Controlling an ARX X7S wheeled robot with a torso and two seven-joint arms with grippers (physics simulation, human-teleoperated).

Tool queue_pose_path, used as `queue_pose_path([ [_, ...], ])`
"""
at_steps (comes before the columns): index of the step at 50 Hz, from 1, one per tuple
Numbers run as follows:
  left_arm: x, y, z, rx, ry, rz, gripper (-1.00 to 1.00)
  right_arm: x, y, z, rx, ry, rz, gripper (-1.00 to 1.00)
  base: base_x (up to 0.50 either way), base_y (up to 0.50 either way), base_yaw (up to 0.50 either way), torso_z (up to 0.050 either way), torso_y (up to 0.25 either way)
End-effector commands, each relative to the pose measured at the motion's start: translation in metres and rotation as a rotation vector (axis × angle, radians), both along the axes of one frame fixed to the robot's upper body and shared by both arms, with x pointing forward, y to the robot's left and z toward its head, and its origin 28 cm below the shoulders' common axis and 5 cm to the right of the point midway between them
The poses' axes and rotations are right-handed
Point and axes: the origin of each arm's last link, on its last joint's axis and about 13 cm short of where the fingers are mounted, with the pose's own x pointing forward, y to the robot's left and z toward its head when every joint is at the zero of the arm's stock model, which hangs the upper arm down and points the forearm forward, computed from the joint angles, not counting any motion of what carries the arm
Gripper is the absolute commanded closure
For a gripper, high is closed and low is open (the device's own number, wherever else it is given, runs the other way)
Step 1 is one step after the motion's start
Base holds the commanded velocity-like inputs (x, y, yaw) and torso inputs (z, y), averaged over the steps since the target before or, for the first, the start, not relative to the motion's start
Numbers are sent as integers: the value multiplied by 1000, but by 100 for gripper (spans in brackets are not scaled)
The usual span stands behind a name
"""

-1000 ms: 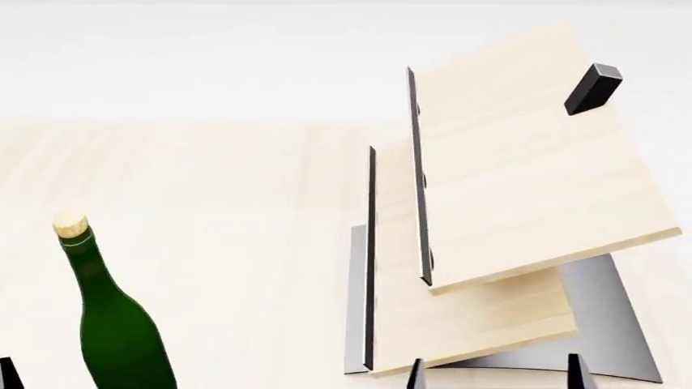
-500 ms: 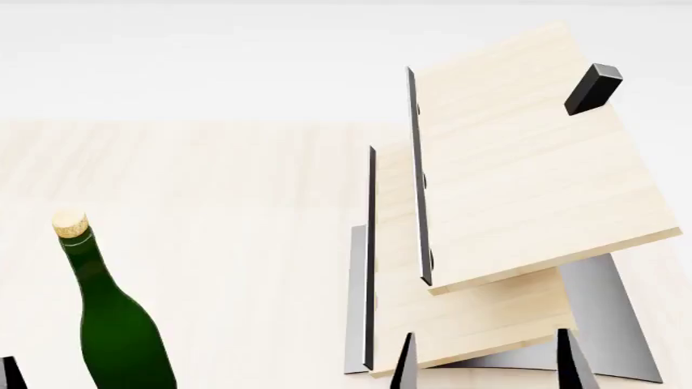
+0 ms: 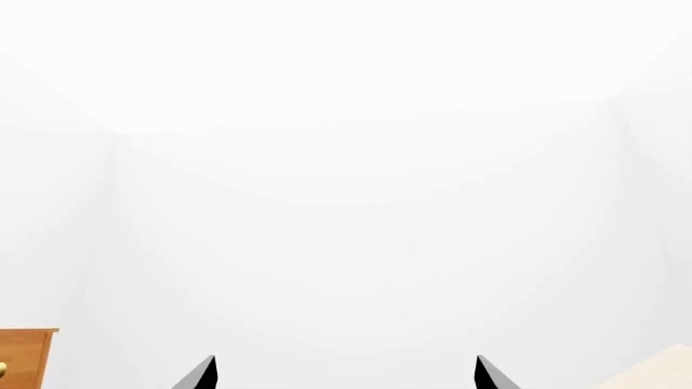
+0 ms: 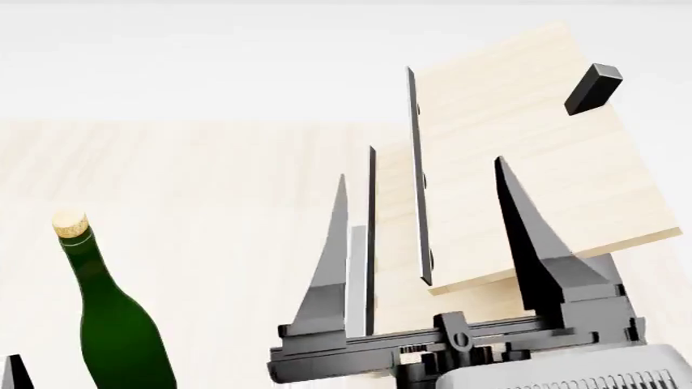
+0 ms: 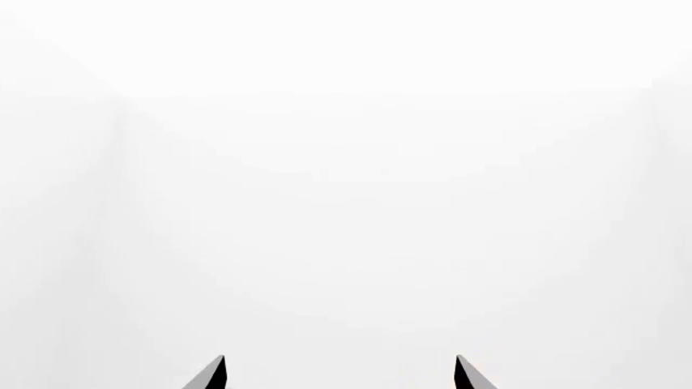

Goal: Put the wine bottle on the wine rack.

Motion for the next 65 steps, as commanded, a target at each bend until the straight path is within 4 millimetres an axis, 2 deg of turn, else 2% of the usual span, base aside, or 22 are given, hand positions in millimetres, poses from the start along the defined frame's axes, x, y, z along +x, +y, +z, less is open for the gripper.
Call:
queue_pose_path([
  [1, 0, 0, 0, 2, 1, 2, -100, 10, 9, 26, -47, -55, 16, -100, 0, 0, 0, 0, 0],
  [2, 0, 0, 0, 1, 1, 3, -100, 12, 9, 29, -47, -50, 3, -100, 0, 0, 0, 0, 0],
  [4, 0, 1, 0, -1, -1, 5, -100, 16, 10, 32, -159, -73, -16, -100, 0, 0, 0, 0, 0],
  [7, 0, 1, 0, -1, 0, 5, -100, 16, 13, 34, -156, -30, 81, -100, 0, 0, 0, 0, 0],
  [8, 0, 1, 0, 0, -1, 5, -100, 18, 14, 35, -222, -25, 69, -100, 0, 0, 0, 0, 0],
  [14, 0, 1, 0, -1, 0, 6, -100, 27, 13, 44, -259, 91, 127, -100, 0, 0, 0, 0, 0],
  [18, 0, 1, 0, -2, 0, 6, -100, 36, 13, 47, -310, 179, 226, -100, 0, 0, 0, 0, 0],
  [19, 0, 2, 0, -2, -1, 7, -100, 37, 13, 49, -324, 259, 322, -100, 0, 0, 0, 0, 0],
  [20, 0, 2, 1, -2, -1, 8, -100, 38, 12, 50, -327, 282, 339, -100, 0, 0, 0, 0, 0],
  [26, 1, 2, 0, -1, 0, 7, -100, 42, 13, 55, -439, 318, 423, -100, 0, 0, 0, 0, 0],
  [32, 1, 3, 0, -3, -1, 10, -100, 49, 15, 63, -434, 362, 505, -100, 0, 0, 0, 0, 0],
  [38, 2, 3, -1, -5, 0, 11, -100, 62, 13, 74, -382, 484, 593, -100, 0, 0, 0, 0, 0],
  [44, 2, 3, -1, -6, 1, 11, -100, 76, 11, 83, -370, 480, 612, -100, 0, 0, 0, 0, 0],
  [47, 2, 3, -2, -4, 1, 10, -100, 84, 11, 84, -380, 493, 605, -100, 0, 0, 0, 0, 0],
  [56, 2, 3, -2, -5, 4, 9, -100, 92, 15, 88, -432, 561, 689, -100, 0, 0, 0, 0, 0],
  [65, 3, 3, -3, -7, 7, 6, -100, 103, 18, 86, -420, 632, 829, -100, 0, 0, 0, 0, 0],
])
